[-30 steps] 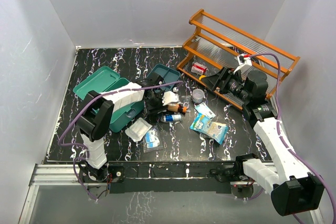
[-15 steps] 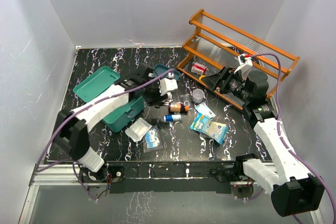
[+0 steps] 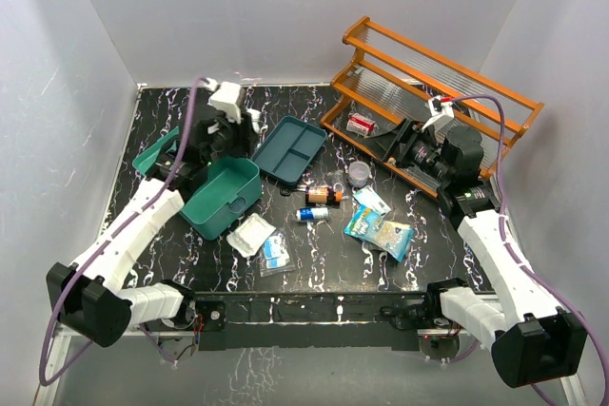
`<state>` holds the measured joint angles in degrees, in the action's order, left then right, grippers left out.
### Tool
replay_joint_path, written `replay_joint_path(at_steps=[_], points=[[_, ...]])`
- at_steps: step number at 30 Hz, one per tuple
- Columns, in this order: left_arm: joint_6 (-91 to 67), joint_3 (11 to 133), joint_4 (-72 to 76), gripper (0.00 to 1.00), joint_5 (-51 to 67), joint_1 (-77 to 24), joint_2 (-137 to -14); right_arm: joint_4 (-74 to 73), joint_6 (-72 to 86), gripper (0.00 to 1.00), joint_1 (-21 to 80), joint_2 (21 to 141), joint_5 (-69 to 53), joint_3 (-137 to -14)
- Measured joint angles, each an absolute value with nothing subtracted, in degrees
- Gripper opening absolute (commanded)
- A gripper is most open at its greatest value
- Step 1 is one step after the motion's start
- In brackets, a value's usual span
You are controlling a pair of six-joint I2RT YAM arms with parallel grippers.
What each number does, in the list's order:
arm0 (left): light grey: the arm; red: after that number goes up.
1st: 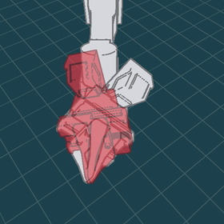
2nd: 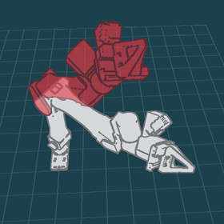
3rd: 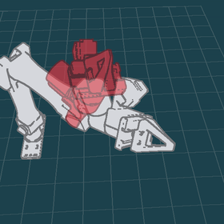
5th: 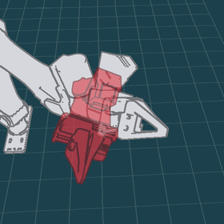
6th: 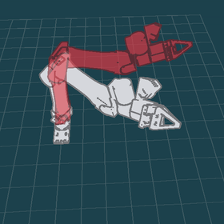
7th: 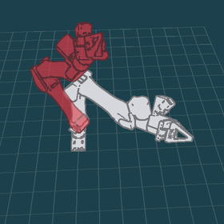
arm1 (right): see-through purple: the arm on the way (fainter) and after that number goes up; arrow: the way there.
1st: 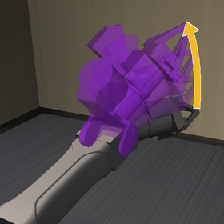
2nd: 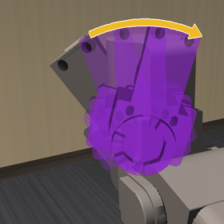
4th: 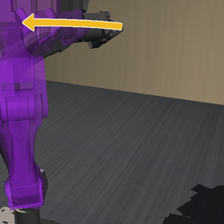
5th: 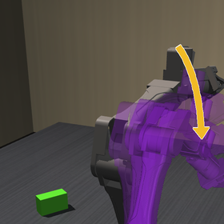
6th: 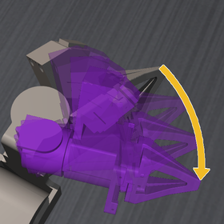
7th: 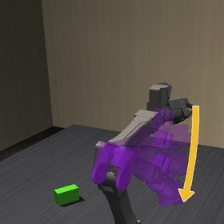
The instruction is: Organize the medicine kit
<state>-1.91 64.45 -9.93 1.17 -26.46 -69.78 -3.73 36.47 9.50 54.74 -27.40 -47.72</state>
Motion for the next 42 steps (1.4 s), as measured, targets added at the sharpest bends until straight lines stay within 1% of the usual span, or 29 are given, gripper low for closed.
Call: replay_joint_path(at_steps=[5, 10, 15, 20, 29, 33, 42], points=[[-20.8, 64.4, -14.5, 0.29, -1.1, -19.6, -67.9, -2.9, 36.8, 0.6, 10.8, 55.9, -27.4, -47.7], [-36.6, 63.0, -17.6, 0.29, 2.0, -12.7, -65.8, -2.7, 37.0, 0.6, 12.9, 56.4, -27.1, -47.7], [-47.3, 58.1, -18.2, 0.27, 6.1, -7.9, -63.0, -2.7, 37.0, 0.6, 14.8, 56.4, -26.5, -47.7], [-56.9, 51.4, -16.6, 0.25, 8.4, -6.0, -60.3, -2.7, 37.0, 0.6, 16.2, 56.4, -25.6, -47.7], [-68.1, 43.6, -14.4, 0.26, 7.4, -6.1, -58.5, -3.1, 37.4, 0.59, 17.3, 56.3, -23.9, -47.7], [-71.9, 39.6, -12.7, 0.25, 6.2, -6.1, -57.2, -5.6, 37.6, 0.59, 17.6, 56.1, -23.0, -48.1], [-73.3, 37.8, -11.3, 0.25, 3.9, -6.1, -57.9, -9.7, 38.3, 0.59, 17.6, 54.5, -21.1, -48.6]])
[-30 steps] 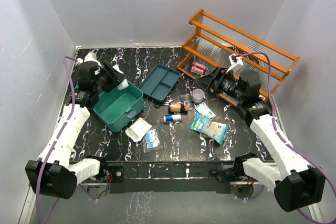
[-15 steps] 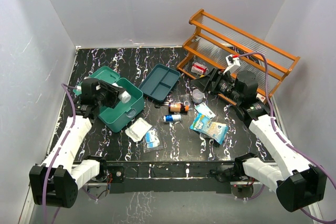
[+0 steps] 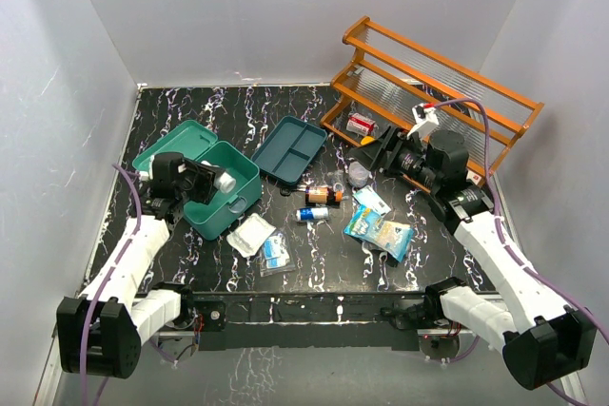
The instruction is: Organize the medicine kit
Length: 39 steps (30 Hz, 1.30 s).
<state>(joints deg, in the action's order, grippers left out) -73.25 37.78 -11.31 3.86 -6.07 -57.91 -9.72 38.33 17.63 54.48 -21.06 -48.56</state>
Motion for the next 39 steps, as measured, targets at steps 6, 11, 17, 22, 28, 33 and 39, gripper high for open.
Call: replay_joint_path(at_steps=[6, 11, 17, 22, 28, 33, 39], points=[[-71.6, 37.7, -9.1, 0.26, 3.3, -6.1, -60.4, -9.7, 37.9, 0.6, 17.6, 55.2, -19.0, -48.6], [-68.7, 37.3, -7.5, 0.27, 3.4, -6.1, -61.1, -8.5, 37.9, 0.62, 18.4, 57.5, -15.0, -48.6], [-64.2, 37.4, -8.2, 0.27, 2.6, -6.1, -61.1, -6.6, 41.1, 0.62, 19.8, 59.0, -11.1, -48.5], [-62.3, 38.5, -8.4, 0.27, 2.5, -6.1, -61.4, -6.9, 42.1, 0.62, 21.8, 61.6, -9.3, -48.9], [-62.0, 42.1, -8.2, 0.25, 2.0, -6.9, -66.1, -11.2, 41.5, 0.63, 24.6, 65.8, -7.3, -51.5], [-64.7, 42.1, -8.4, 0.25, -1.4, -13.0, -69.9, -13.5, 40.3, 0.64, 24.8, 68.8, -7.0, -54.8], [-67.0, 44.3, -11.2, 0.27, -5.5, -17.0, -74.9, -14.1, 39.4, 0.65, 25.1, 70.6, -7.0, -56.4]])
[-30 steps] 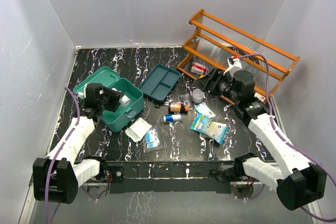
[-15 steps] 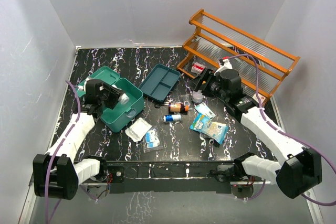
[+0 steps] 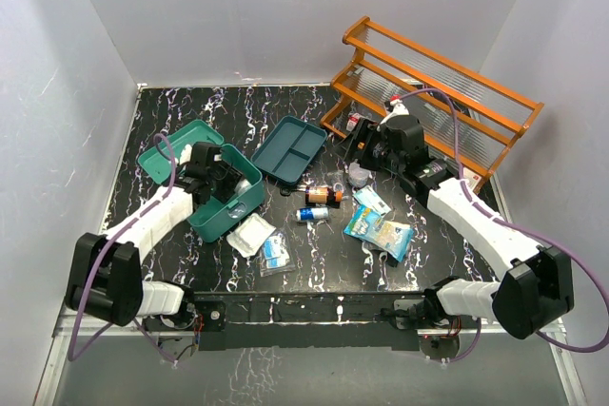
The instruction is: Organize the medicine kit
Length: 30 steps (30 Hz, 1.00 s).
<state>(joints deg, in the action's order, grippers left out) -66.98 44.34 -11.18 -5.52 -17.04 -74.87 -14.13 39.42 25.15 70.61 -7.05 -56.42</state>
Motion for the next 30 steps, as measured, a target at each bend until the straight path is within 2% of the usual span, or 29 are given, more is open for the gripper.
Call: replay_joint_path(at_steps=[13, 19, 24, 30], points=[[-70.3, 46.7, -10.7, 0.34, -7.1, -17.1, -83.9, -16.2, 37.6, 0.66, 25.4, 71.9, -7.1, -57.9], [-69.4, 48.1, -10.7, 0.46, -7.0, -17.2, -86.2, -16.5, 37.5, 0.67, 25.5, 72.6, -7.0, -58.0], [-69.1, 48.1, -11.0, 0.52, -6.9, -17.4, -86.1, -16.6, 37.5, 0.67, 25.9, 73.2, -7.0, -58.4], [-68.2, 48.1, -10.8, 0.52, -6.8, -17.4, -86.1, -16.6, 37.5, 0.67, 26.7, 73.5, -6.7, -58.5]])
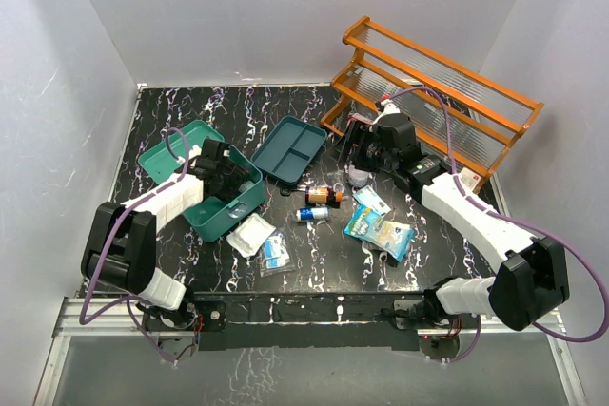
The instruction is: Organize the medicine kit
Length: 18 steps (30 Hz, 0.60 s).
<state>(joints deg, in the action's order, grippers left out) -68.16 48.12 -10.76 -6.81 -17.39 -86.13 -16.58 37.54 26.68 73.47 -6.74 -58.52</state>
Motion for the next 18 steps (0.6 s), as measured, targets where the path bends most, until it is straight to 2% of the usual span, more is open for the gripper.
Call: replay_joint_path(at_steps=[9, 18], points=[[-64.6, 48.9, -12.5, 0.52, -6.7, -17.4, -84.1, -16.6, 37.7, 0.67, 27.8, 73.5, -5.4, -58.5], [-55.0, 56.1, -18.7, 0.56, -5.7, -17.4, -72.6, -16.5, 39.5, 0.67, 28.6, 76.1, -2.8, -59.6]])
